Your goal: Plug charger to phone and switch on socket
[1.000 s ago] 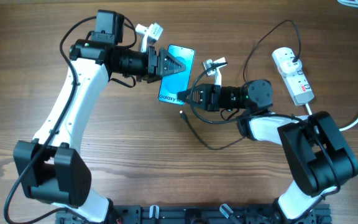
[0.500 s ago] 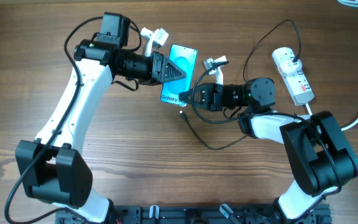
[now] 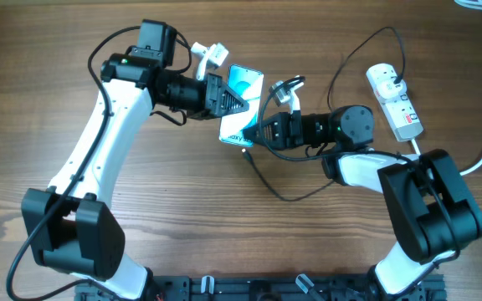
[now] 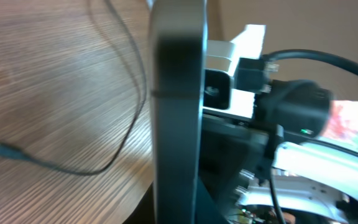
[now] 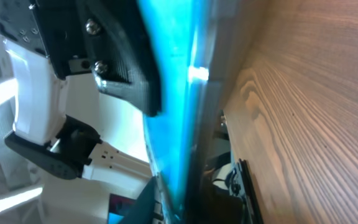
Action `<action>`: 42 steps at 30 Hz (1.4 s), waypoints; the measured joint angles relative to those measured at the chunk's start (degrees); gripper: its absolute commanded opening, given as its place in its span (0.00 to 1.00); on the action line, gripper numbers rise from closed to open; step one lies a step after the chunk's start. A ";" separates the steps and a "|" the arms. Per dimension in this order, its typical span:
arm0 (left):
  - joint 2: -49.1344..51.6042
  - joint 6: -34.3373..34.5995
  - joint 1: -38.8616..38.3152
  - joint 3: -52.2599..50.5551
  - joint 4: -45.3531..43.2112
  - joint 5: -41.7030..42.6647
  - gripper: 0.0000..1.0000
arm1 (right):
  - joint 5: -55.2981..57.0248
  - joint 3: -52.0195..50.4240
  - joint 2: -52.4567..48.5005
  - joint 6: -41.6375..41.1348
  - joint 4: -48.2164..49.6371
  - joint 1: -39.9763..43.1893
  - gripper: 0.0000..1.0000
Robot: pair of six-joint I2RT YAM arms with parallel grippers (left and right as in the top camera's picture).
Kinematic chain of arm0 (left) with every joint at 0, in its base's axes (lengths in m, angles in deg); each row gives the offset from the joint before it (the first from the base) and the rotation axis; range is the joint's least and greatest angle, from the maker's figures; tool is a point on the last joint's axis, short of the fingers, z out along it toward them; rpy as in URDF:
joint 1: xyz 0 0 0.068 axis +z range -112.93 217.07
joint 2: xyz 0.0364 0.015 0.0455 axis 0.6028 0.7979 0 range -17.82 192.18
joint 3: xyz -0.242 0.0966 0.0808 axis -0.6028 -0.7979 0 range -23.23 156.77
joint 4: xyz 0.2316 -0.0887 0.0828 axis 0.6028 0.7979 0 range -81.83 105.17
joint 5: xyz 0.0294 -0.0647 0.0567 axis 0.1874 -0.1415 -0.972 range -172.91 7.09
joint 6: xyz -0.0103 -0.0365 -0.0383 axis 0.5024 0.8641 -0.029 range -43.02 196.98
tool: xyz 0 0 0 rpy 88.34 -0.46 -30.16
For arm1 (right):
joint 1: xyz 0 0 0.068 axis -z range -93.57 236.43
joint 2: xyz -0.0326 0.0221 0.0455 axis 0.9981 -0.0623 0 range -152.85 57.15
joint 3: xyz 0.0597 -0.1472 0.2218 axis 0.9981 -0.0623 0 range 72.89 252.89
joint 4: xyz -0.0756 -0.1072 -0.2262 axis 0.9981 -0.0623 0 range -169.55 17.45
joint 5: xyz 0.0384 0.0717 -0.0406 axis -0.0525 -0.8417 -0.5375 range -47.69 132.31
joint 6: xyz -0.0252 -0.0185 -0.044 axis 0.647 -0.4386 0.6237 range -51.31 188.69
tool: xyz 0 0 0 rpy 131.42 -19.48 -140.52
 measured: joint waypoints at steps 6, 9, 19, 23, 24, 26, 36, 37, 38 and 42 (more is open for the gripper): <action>-1.16 10.54 -2.51 0.02 1.31 -29.20 0.04 | -1.60 -0.04 -0.35 8.11 -9.40 -0.50 0.97; -1.11 14.69 -2.19 -0.39 1.64 -44.33 0.04 | -1.49 0.31 -0.13 17.00 -22.69 -0.50 0.99; 9.31 20.44 -8.37 -10.97 -7.43 -60.61 0.04 | 26.43 0.72 -0.17 57.68 -61.96 -0.50 0.99; 11.50 21.20 -10.67 -10.88 -7.80 -61.44 0.06 | 31.89 0.72 -0.17 61.00 -62.86 -0.50 1.00; 11.50 22.05 -10.67 -10.91 -7.76 -61.44 0.09 | 32.57 0.72 -0.17 61.24 -63.10 -0.50 1.00; 11.52 23.78 -10.60 -10.91 -7.52 -61.40 0.15 | 33.07 0.72 -0.17 61.66 -63.10 -0.50 0.99; 12.57 26.12 -10.29 -10.93 -7.67 -59.98 0.04 | 33.90 0.72 -0.17 62.07 -63.10 -0.50 0.82; 12.57 26.14 -9.92 -10.93 -7.76 -59.52 0.04 | 33.90 0.72 -0.17 62.07 -63.12 -0.50 0.75; 12.57 26.14 -9.49 -10.93 -7.80 -58.95 0.04 | 33.99 0.72 -0.17 61.92 -63.60 -0.50 0.75; 12.57 26.10 -3.98 -10.93 -11.37 -49.35 0.04 | 36.65 5.05 4.63 65.40 -84.06 -0.50 0.85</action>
